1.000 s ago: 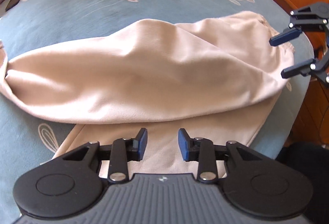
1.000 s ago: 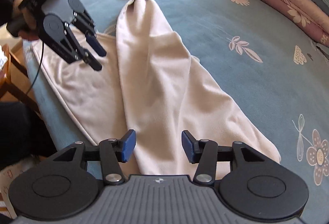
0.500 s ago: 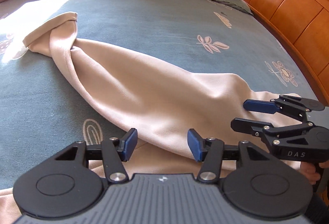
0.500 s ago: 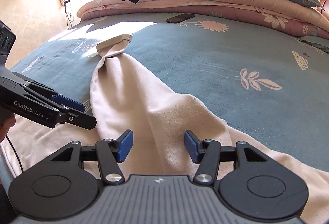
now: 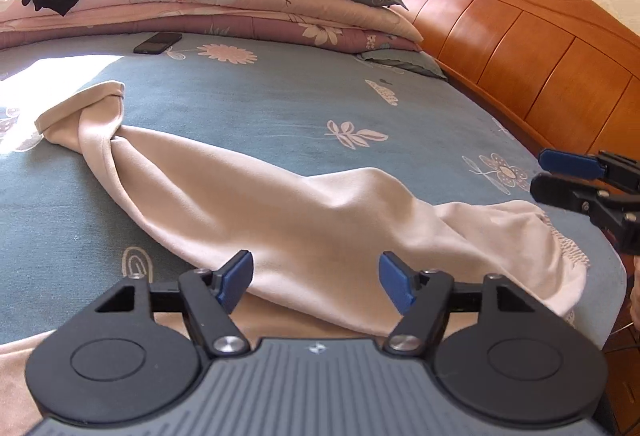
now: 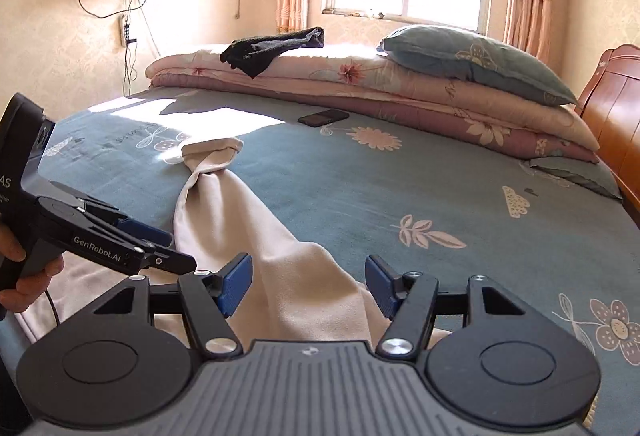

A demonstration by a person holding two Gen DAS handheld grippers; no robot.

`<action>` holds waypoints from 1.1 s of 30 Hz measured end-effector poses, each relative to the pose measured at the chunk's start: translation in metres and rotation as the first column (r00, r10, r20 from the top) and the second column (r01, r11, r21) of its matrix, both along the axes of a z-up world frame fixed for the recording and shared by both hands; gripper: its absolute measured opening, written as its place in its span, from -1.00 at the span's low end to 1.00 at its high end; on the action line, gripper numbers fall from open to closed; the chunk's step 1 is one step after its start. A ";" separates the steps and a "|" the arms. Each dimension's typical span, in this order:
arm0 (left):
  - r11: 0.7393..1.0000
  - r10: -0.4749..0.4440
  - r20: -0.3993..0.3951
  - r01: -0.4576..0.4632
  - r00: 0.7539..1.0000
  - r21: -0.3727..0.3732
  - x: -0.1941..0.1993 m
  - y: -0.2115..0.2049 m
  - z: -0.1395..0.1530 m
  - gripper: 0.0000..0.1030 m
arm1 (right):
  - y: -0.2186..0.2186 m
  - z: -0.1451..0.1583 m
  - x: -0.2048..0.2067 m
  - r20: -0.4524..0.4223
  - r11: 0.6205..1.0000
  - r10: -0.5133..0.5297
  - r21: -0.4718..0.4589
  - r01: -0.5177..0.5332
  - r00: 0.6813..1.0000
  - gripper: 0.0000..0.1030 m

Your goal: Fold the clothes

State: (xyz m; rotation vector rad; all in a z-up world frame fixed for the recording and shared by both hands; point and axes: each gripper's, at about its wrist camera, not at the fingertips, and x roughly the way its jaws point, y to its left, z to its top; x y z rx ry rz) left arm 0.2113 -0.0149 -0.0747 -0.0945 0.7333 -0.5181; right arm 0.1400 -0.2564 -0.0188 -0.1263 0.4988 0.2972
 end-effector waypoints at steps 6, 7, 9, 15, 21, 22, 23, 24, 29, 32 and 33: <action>0.999 -0.039 0.036 0.039 0.999 -0.020 -0.059 -0.004 0.033 0.47 | -0.047 0.026 -0.091 0.073 0.947 -0.275 0.195 0.257 0.959 0.47; 0.999 -0.048 0.057 0.047 0.997 0.003 -0.066 -0.008 0.038 0.47 | -0.059 0.024 -0.106 0.062 0.924 -0.319 0.239 0.297 0.946 0.47; 0.997 -0.064 0.100 0.059 0.993 0.047 -0.079 -0.016 0.046 0.47 | -0.085 0.011 -0.131 0.034 0.858 -0.430 0.326 0.397 0.902 0.47; 0.975 -0.169 0.111 0.150 0.979 0.161 -0.093 -0.064 0.036 0.47 | -0.175 -0.047 -0.172 -0.211 0.569 -0.586 0.581 0.582 0.783 0.46; 0.933 -0.273 0.095 0.239 0.957 0.268 -0.103 -0.113 0.021 0.47 | -0.231 -0.097 -0.151 -0.378 0.342 -0.531 0.723 0.600 0.758 0.43; 0.924 -0.290 0.091 0.254 0.953 0.285 -0.105 -0.121 0.018 0.47 | -0.238 -0.105 -0.144 -0.407 0.309 -0.515 0.733 0.606 0.754 0.41; 0.915 -0.306 0.087 0.268 0.948 0.302 -0.106 -0.130 0.016 0.47 | -0.242 -0.112 -0.138 -0.418 0.286 -0.503 0.745 0.602 0.756 0.35; 0.905 -0.323 0.083 0.282 0.943 0.319 -0.108 -0.138 0.013 0.47 | -0.245 -0.117 -0.132 -0.426 0.270 -0.492 0.755 0.598 0.759 0.31; 0.876 -0.355 0.069 0.307 0.932 0.372 -0.114 -0.161 0.006 0.47 | -0.245 -0.142 -0.099 -0.509 0.249 -0.462 0.711 0.657 0.726 0.31; 0.859 -0.366 0.065 0.310 0.928 0.407 -0.112 -0.170 0.003 0.47 | -0.236 -0.148 -0.094 -0.461 0.269 -0.496 0.724 0.635 0.736 -0.10; 0.855 -0.366 0.060 0.309 0.929 0.417 -0.111 -0.172 0.002 0.47 | -0.235 -0.150 -0.093 -0.439 0.273 -0.505 0.736 0.620 0.743 -0.17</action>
